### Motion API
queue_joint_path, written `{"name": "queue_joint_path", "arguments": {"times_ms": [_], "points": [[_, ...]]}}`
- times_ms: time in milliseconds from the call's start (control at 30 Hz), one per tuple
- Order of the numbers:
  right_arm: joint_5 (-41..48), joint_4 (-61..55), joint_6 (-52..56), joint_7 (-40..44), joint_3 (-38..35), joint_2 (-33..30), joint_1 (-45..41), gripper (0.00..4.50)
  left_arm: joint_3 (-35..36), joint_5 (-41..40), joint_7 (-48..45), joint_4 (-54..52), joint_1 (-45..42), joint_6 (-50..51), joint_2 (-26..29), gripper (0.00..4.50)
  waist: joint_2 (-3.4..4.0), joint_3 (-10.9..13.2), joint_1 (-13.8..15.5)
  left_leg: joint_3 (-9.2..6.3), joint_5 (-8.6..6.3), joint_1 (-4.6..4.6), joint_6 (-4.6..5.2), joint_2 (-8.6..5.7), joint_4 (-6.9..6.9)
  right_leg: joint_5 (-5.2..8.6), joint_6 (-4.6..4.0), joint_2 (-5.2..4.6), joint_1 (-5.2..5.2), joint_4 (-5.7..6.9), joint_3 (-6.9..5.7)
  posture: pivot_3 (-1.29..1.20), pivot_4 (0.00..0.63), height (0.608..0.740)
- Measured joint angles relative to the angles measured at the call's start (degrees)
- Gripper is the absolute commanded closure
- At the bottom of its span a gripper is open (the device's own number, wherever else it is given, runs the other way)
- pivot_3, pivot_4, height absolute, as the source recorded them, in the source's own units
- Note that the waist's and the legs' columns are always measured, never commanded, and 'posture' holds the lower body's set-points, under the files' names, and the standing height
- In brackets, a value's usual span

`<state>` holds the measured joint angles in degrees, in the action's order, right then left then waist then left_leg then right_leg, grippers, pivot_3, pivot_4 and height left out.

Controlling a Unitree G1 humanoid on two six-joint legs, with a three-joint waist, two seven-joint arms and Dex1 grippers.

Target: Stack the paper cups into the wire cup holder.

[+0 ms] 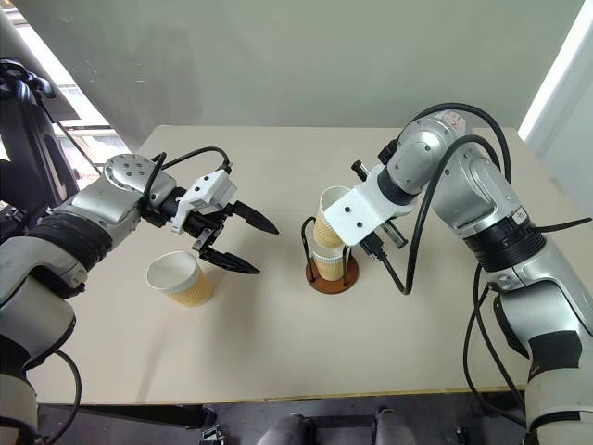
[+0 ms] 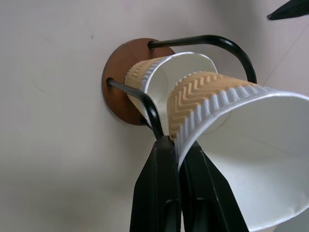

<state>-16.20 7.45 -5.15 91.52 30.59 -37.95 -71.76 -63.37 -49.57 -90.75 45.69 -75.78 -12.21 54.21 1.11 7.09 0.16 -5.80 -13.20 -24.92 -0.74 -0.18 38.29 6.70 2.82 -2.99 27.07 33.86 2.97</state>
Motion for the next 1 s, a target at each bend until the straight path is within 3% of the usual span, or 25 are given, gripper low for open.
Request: {"name": "queue_joint_path", "arguments": {"times_ms": [433, 533, 633, 833, 1000], "points": [[2.1, -0.9, -1.0, 0.7, 2.0, -0.8, -0.3, 4.47, 0.0, -0.3, 0.0, -3.2, 0.0, 2.2, 0.9, 0.00, 0.00, 0.0, 0.0, 0.00, 0.00, 0.00, 0.00, 0.00, -0.03, 0.00, 0.00, 0.00, 0.00, -0.02, 0.00, 0.00, 0.150, 0.740], [3.1, -1.4, -0.6, 0.7, 2.2, -0.9, -0.3, 3.94, 0.0, -0.3, 0.0, -3.2, 0.0, 2.4, 0.9, 0.00, 0.00, 0.0, 0.0, 0.00, 0.00, 0.00, 0.00, 0.00, -0.03, 0.00, 0.00, 0.00, -0.01, -0.02, 0.00, 0.00, 0.150, 0.740], [3.5, -1.5, 0.4, 0.7, 2.2, -0.2, -0.3, 2.95, 0.1, -0.3, 0.0, -3.1, -0.1, 2.8, 0.8, 0.00, 0.00, 0.0, 0.0, 0.00, 0.00, 0.01, 0.00, 0.00, -0.03, 0.00, 0.00, 0.00, 0.00, -0.02, 0.00, 0.00, 0.150, 0.740], [4.1, -1.5, 5.2, 0.6, 1.8, 1.4, -0.3, 2.95, 0.5, -0.4, 0.0, -3.1, -0.1, 3.8, 0.4, 0.00, 0.00, 0.0, 0.0, -0.01, 0.00, 0.00, 0.00, -0.01, -0.03, 0.00, 0.00, -0.01, -0.01, -0.04, 0.00, 0.00, 0.150, 0.740], [9.6, -1.5, 19.3, 0.5, -3.2, 2.3, -1.6, 2.95, 3.0, -0.4, 0.0, -2.6, -0.4, 5.4, -1.0, 0.00, -0.01, 0.0, 0.0, -0.01, 0.02, -0.03, -0.04, -0.02, -0.06, 0.01, -0.02, 0.00, 0.01, -0.05, 0.00, 0.00, 0.150, 0.740]]}}
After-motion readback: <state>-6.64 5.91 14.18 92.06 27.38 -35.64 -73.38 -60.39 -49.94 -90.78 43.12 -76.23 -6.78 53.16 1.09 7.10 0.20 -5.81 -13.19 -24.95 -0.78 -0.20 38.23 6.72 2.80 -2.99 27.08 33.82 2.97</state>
